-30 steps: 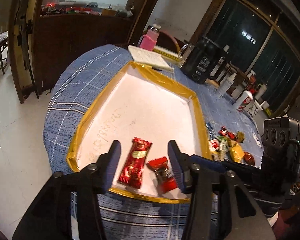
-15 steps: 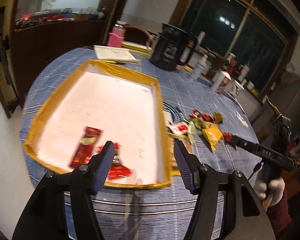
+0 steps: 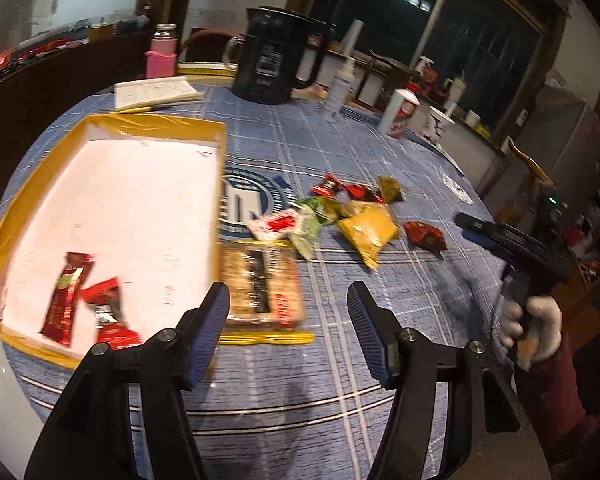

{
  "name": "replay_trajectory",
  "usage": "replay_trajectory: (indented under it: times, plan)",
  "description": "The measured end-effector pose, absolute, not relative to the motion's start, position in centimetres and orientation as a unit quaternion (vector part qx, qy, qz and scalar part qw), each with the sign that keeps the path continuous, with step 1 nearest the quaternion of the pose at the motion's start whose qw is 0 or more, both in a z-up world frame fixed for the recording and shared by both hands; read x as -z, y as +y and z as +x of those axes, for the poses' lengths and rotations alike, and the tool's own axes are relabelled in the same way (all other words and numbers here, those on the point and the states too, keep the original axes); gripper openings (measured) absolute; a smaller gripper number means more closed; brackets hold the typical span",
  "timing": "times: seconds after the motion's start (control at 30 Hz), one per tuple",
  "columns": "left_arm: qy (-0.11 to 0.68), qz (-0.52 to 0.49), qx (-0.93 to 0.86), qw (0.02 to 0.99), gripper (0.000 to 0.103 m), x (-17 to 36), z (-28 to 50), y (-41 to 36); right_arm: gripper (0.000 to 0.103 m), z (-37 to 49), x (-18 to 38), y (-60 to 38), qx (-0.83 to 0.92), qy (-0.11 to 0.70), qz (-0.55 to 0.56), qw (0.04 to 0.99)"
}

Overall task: Organize snacks
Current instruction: 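Grasp the yellow pouch with the left gripper while the right grasps the red square packet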

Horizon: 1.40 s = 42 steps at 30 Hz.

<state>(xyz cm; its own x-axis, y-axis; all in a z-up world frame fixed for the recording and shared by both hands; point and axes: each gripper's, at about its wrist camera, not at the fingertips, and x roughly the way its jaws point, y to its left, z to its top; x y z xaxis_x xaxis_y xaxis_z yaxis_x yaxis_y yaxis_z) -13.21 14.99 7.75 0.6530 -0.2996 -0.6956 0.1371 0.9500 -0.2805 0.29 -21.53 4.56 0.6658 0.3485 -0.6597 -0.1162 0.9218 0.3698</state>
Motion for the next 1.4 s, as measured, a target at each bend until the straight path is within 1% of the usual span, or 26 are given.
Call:
replay_trajectory:
  times: [0.1,0.27,0.4,0.57,0.67,0.8,0.93,0.97,1.0,1.03,1.07,1.17,1.3,1.4]
  plan:
    - [0.404,-0.091,0.136,0.900,0.060,-7.7,-12.8,13.4,0.068,2.2,-3.3,-21.3,-0.141,0.401,0.123,0.897]
    - [0.408,-0.061,0.154,0.898,0.060,-7.8,-11.8,10.7,0.068,3.3,-1.1,-20.5,-0.185,0.429,0.118,0.876]
    - [0.408,-0.032,0.163,0.898,0.060,-8.1,-10.5,8.3,0.068,2.3,-1.4,-19.0,-0.213,0.424,0.087,0.876]
    - [0.416,0.002,0.188,0.889,0.060,-7.5,-7.6,4.7,0.068,1.7,-1.5,-17.0,-0.202,0.407,0.023,0.891]
    - [0.430,0.026,0.209,0.878,0.060,-6.7,-5.4,2.4,0.071,2.0,-1.6,-16.4,-0.202,0.403,0.006,0.893]
    - [0.441,0.070,0.218,0.868,0.060,-5.3,-3.0,0.2,0.072,2.8,-2.1,-16.1,-0.210,0.397,-0.010,0.893]
    - [0.455,0.098,0.221,0.857,0.060,-3.9,-1.4,-1.0,0.073,3.6,-1.3,-14.9,-0.225,0.412,-0.034,0.882]
    - [0.458,0.107,0.220,0.854,0.060,-3.5,-1.1,-1.3,0.071,3.6,-1.1,-14.8,-0.226,0.413,-0.038,0.881]
    - [0.461,0.115,0.219,0.852,0.060,-3.2,-0.7,-1.5,0.067,3.5,-0.8,-14.7,-0.229,0.415,-0.038,0.880]
    - [0.462,0.120,0.217,0.852,0.060,-3.0,-0.7,-1.7,0.047,3.6,-0.6,-14.8,-0.235,0.421,-0.034,0.875]
    - [0.461,0.124,0.214,0.852,0.060,-2.9,-0.5,-1.6,0.033,3.6,-0.4,-14.8,-0.235,0.425,-0.031,0.873]
    - [0.461,0.128,0.214,0.852,0.060,-2.5,0.1,-1.5,0.031,3.6,-0.3,-15.3,-0.235,0.426,-0.017,0.874]
    - [0.460,0.142,0.213,0.850,0.061,-1.7,0.8,-1.8,0.031,3.6,-0.2,-15.7,-0.237,0.426,-0.004,0.873]
    - [0.467,0.147,0.221,0.843,0.066,-1.0,1.1,-2.2,0.031,3.7,-0.3,-15.9,-0.238,0.428,0.002,0.872]
